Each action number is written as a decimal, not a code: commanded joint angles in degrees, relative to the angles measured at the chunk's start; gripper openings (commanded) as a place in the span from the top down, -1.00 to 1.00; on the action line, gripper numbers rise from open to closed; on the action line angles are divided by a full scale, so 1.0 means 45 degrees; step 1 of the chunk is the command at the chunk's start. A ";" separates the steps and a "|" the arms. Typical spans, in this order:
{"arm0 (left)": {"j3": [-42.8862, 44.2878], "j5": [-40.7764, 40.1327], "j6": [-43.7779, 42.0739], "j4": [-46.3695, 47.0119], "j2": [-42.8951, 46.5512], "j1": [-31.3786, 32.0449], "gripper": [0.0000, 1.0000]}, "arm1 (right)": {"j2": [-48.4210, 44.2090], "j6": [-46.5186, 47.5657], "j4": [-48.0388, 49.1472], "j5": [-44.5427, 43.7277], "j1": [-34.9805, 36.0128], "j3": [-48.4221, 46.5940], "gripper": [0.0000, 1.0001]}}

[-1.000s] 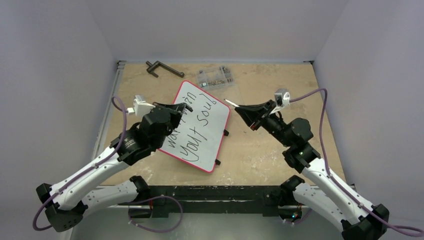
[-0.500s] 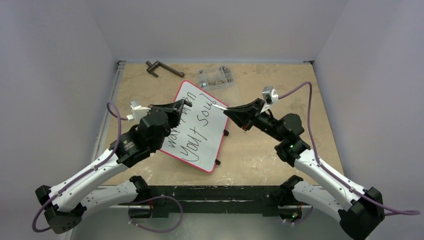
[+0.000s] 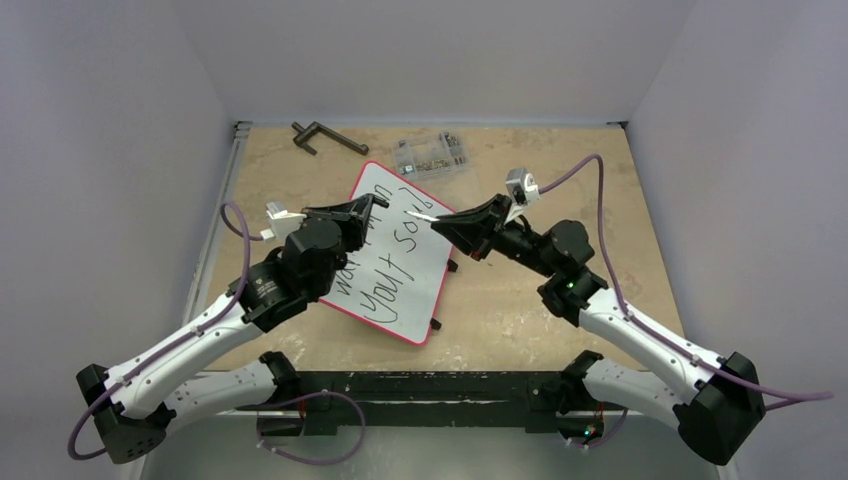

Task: Write a sentence on the whiteboard
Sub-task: Insert the whiteboard marker without the cap into the pen cap, then put down the whiteboard marker at the center of the board.

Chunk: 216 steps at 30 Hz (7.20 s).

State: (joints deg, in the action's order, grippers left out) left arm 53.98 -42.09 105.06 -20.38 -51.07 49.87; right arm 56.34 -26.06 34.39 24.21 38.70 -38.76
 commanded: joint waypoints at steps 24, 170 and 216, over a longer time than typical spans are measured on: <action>-0.0236 -0.0023 0.1233 0.0851 -0.0103 -0.0095 1.00 | 0.0239 0.0240 0.0869 -0.2363 0.0540 -0.0951 1.00; -0.2819 0.3659 -0.6689 0.9620 0.0590 -0.0120 -0.64 | 0.2900 -0.0859 -0.3232 -0.6936 0.1303 -0.3851 1.00; 0.0537 0.3627 -2.0657 -0.3944 0.2281 -0.5065 -1.00 | 0.4294 0.0199 -0.7899 -1.2192 -0.2161 -0.1076 1.00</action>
State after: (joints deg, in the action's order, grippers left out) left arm 57.93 -35.88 10.98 -39.62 -40.18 32.77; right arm 73.97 -21.71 -0.01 -29.06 30.63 -43.90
